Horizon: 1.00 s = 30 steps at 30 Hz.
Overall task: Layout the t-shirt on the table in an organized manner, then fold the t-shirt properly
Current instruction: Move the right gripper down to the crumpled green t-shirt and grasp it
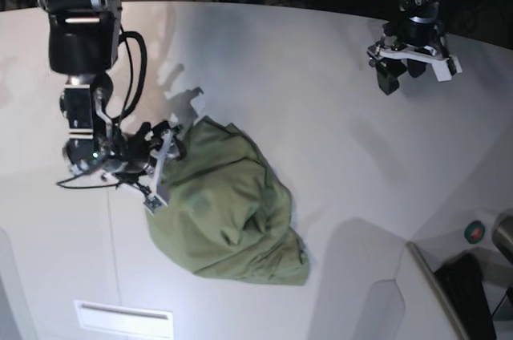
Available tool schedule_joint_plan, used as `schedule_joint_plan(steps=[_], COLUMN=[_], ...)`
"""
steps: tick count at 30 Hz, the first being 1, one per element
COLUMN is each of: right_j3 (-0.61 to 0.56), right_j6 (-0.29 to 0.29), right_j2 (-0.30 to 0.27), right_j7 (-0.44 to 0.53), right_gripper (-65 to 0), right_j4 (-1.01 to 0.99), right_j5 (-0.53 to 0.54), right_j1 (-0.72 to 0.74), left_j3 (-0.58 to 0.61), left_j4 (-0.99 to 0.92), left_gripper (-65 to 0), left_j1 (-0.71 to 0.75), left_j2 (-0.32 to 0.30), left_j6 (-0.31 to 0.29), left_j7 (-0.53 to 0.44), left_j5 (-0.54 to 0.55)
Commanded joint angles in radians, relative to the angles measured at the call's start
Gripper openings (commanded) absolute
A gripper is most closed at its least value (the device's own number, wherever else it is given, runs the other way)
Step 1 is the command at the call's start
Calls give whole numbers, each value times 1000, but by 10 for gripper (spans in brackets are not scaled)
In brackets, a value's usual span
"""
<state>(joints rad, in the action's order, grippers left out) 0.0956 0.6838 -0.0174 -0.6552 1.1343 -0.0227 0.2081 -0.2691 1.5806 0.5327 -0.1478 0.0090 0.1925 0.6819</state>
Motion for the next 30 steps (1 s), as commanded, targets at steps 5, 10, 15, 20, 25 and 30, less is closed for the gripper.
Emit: schedule_joint_plan(steps=[5, 10, 15, 20, 25, 30], right_j3=[-202, -443, -529, -567, -532, -504], right_j6=[-92, -243, -373, -385, -385, -382], right_j2=[-17, -20, -6, 40, 64, 56], right_j7=[13, 15, 68, 105, 176, 185], right_gripper=[-303, -303, -302, -306, -318, -620], right_j4=[355, 329, 301, 122, -12, 16], right_j5=[-46, -194, -199, -201, -201, -201], right_j1=[-166, -171, -138, -69, -34, -42], left_j3=[-8, -6, -8, -8, -8, -8], left_j4=[17, 17, 17, 11, 11, 10], left_gripper=[-222, -222, -222, -222, -222, -222], left_j1=[4, 2, 8, 7, 5, 2], left_j2=[-13, -39, -39, -39, -39, -39], left_j6=[-4, -4, -4, -4, -4, -4], left_j7=[-26, -29, -32, -32, -32, -32], left_j5=[-1, -1, -1, -1, -1, -1])
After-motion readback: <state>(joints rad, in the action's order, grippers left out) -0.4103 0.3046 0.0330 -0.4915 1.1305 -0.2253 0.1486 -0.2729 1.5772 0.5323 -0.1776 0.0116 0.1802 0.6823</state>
